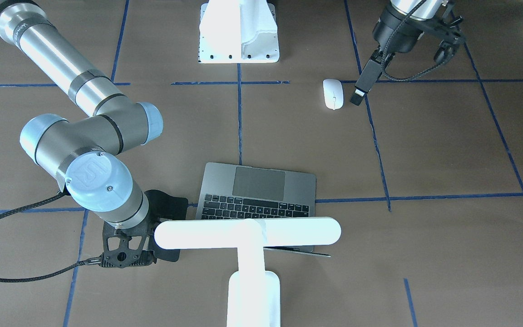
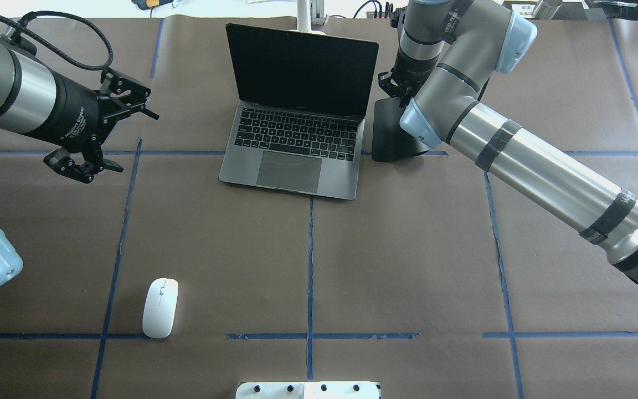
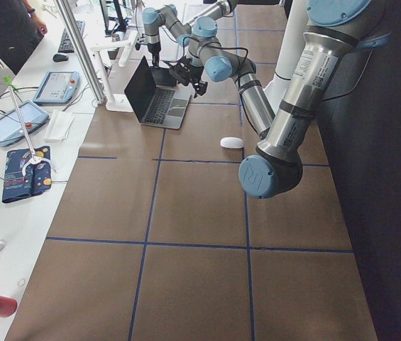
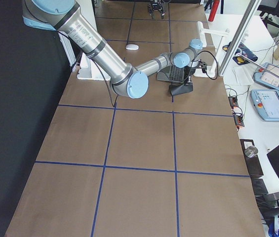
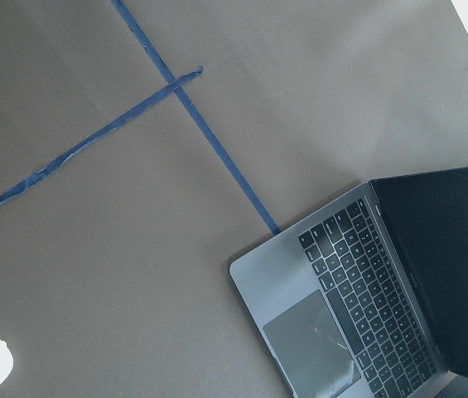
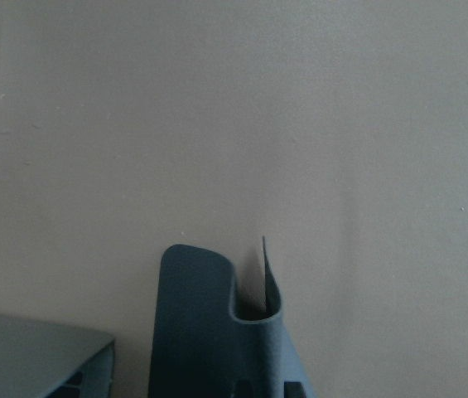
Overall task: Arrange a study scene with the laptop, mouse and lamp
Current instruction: 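Release the mouse pad with the right gripper while the left arm reaches toward the mouse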
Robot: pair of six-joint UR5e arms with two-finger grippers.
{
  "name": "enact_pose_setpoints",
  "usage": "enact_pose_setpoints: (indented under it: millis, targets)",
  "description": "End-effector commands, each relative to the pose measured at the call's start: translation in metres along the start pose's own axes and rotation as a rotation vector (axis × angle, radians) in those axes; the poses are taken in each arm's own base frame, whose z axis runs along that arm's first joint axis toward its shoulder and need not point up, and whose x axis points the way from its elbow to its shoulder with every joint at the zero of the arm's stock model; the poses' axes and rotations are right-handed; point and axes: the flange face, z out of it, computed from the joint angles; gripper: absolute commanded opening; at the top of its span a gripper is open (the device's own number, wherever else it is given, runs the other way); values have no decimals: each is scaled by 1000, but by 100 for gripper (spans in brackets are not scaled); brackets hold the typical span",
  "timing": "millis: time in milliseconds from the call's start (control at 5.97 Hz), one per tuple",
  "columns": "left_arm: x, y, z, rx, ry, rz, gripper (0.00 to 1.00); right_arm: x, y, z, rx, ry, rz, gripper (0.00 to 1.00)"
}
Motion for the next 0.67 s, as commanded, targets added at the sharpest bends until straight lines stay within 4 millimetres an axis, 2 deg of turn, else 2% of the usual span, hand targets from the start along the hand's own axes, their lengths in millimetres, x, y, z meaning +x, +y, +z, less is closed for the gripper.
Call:
enact_pose_setpoints:
  millis: [0,167,335,502]
  targets:
    - [-1,0,-2,1,-3,0,100,1,-6,-15,11,-19,-25,100]
    - [-2,-1,-2,3,-3,-1,100,12,-13,-28,-3,-47,-6,100]
    - [-7,-5,-1,8,-11,-4,100,43,-27,-49,8,-67,27,100]
    - [-22,-13,1,18,-32,-4,100,78,-20,-64,5,-100,48,100]
